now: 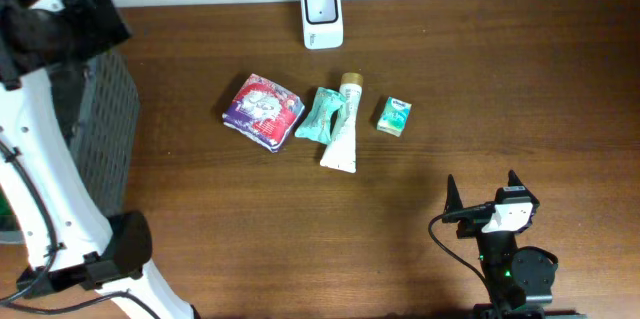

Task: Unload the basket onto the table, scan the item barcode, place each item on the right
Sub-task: 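Place the green Kleenex pack right of the tube on the table, then reach into the basket and grasp the orange Kleenex tissue pack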

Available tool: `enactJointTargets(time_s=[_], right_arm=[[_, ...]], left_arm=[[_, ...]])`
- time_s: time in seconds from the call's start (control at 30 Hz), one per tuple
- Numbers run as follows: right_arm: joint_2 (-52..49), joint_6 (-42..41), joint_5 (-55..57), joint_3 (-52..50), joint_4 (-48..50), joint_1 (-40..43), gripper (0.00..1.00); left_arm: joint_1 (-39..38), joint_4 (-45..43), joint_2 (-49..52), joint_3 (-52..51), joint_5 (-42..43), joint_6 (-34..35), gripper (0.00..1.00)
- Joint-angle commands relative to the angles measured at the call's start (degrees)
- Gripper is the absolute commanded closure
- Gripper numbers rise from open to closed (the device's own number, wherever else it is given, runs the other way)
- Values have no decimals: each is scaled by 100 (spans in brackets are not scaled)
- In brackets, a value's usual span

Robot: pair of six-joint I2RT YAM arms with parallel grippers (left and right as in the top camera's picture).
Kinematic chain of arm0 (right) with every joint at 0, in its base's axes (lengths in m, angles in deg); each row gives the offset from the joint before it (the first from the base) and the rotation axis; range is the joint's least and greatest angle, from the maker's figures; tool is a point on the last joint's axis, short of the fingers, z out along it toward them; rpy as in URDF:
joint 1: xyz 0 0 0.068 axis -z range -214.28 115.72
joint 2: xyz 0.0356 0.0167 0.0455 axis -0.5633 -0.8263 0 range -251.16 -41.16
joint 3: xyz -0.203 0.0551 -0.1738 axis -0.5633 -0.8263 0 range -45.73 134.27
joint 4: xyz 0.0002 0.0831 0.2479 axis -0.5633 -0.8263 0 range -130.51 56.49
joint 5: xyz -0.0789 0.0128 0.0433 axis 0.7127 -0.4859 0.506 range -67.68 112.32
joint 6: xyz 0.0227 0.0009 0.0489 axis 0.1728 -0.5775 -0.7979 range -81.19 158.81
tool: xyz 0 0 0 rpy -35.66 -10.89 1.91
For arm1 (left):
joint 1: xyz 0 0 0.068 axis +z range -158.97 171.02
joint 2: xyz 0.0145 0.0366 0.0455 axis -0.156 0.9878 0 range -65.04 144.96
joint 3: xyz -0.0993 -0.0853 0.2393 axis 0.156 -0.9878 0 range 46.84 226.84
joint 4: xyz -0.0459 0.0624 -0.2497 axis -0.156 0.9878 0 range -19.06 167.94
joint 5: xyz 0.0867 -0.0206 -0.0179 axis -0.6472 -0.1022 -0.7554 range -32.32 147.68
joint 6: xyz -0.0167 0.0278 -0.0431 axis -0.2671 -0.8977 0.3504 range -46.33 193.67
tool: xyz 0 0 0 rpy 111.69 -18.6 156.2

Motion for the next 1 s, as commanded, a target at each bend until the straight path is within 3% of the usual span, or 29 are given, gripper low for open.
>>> enactJointTargets(time_s=[0.0,0.17,0.27,0.53,0.67,0.97], right_arm=[[39,-7,-9,-52,-9,-57,1],[39,-7,-9,-50,-9,-57,1],[39,-7,-9,-52,-9,-57,1],[39,-7,-7,-52,-9,-57,1],[39,-7,-7,-52,-9,-57,1],[39,-7,-9,-52,-9,-57,1]], left_arm=[[450,9,13,-83,-269,1045,1],[1034,9,13,-758,-590,1561,1],[1246,-63,13,-1810,-1563,1779,1],[1794,-1268,13,-4074,-1635,2059,1],[2092,-1803,13,-5176,-1770,2590,0],[2223,-3040,20,-6992,-2223,2588,6]])
